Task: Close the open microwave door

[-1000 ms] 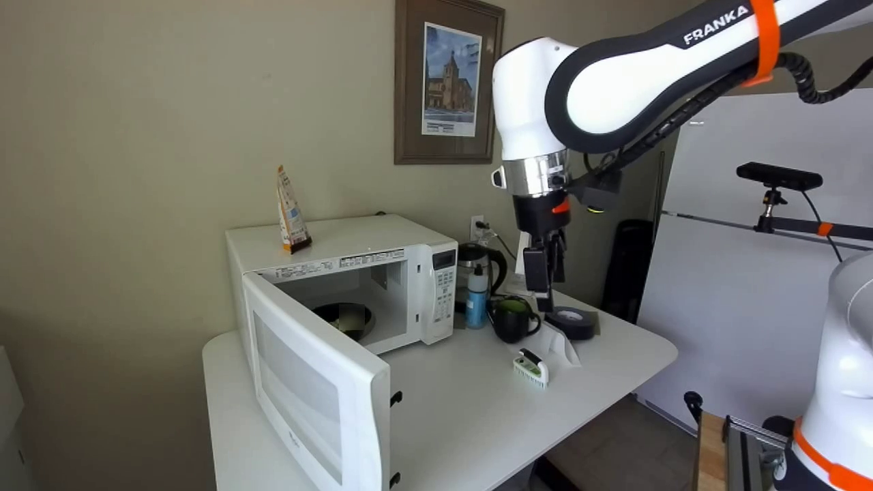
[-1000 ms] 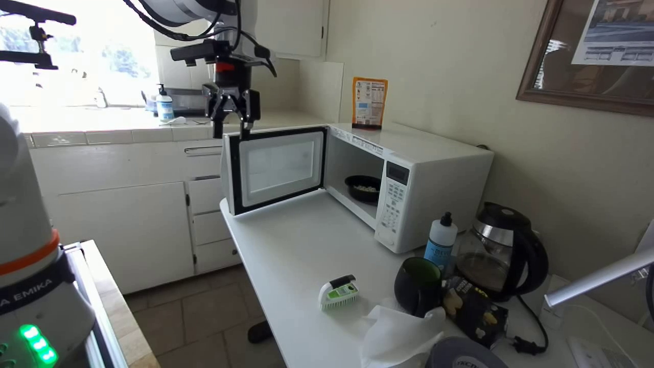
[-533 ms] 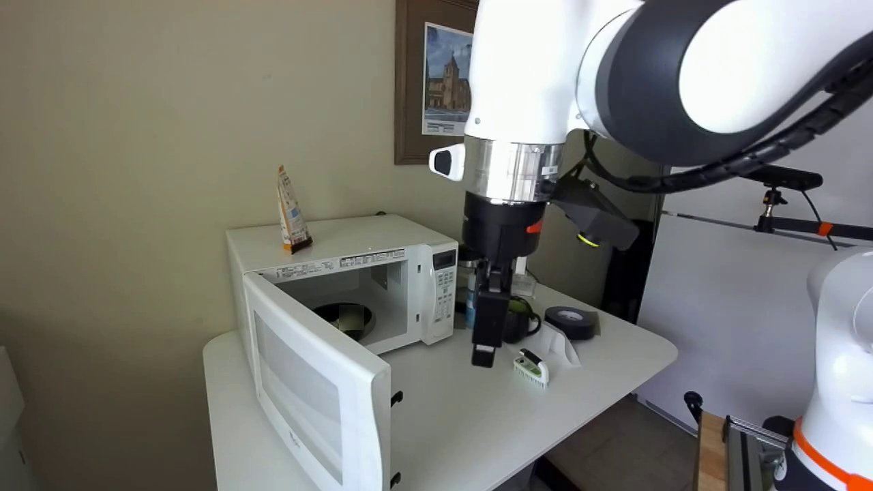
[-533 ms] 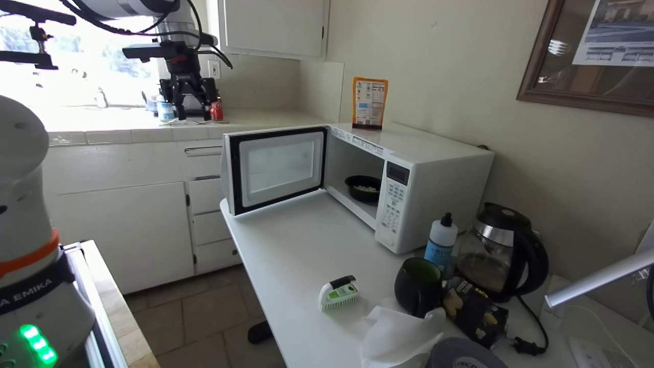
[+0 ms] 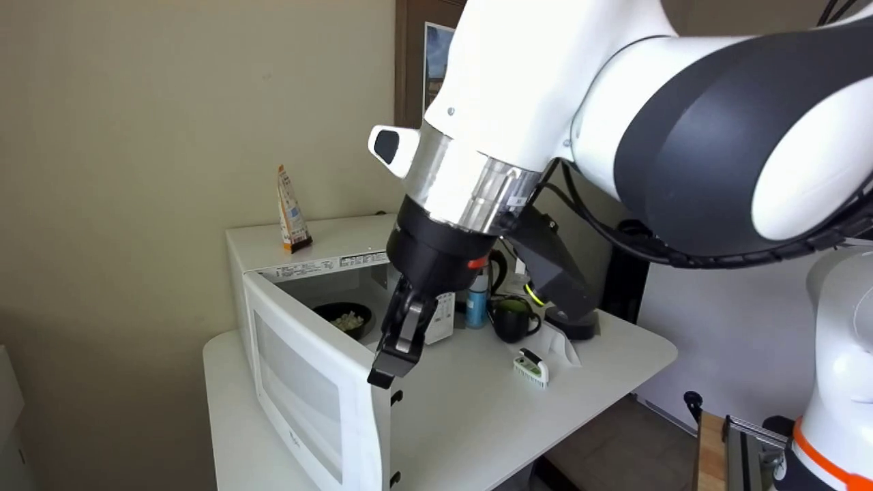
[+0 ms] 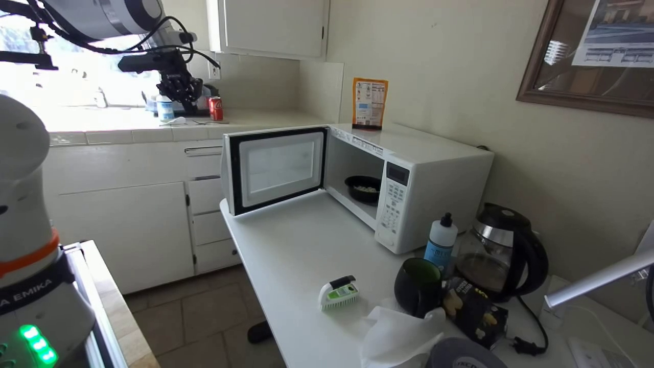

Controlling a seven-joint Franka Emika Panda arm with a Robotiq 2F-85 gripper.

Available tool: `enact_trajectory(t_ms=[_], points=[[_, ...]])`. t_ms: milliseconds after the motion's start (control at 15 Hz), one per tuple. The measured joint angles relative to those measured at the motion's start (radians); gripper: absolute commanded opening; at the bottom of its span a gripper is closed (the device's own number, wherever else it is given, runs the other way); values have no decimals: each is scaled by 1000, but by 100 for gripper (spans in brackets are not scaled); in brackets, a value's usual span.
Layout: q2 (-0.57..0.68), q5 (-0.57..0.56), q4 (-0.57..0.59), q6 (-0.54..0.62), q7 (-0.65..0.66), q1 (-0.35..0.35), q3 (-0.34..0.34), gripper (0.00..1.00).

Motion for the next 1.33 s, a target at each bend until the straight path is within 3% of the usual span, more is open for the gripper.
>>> enact_trajectory(t_ms=[400,867,1333], points=[[152,-217,54,-2,258,-54,36,0],[294,-493,164,-90,579,-38,13,1],[365,-552,229,-137,636,-10,-17,0]])
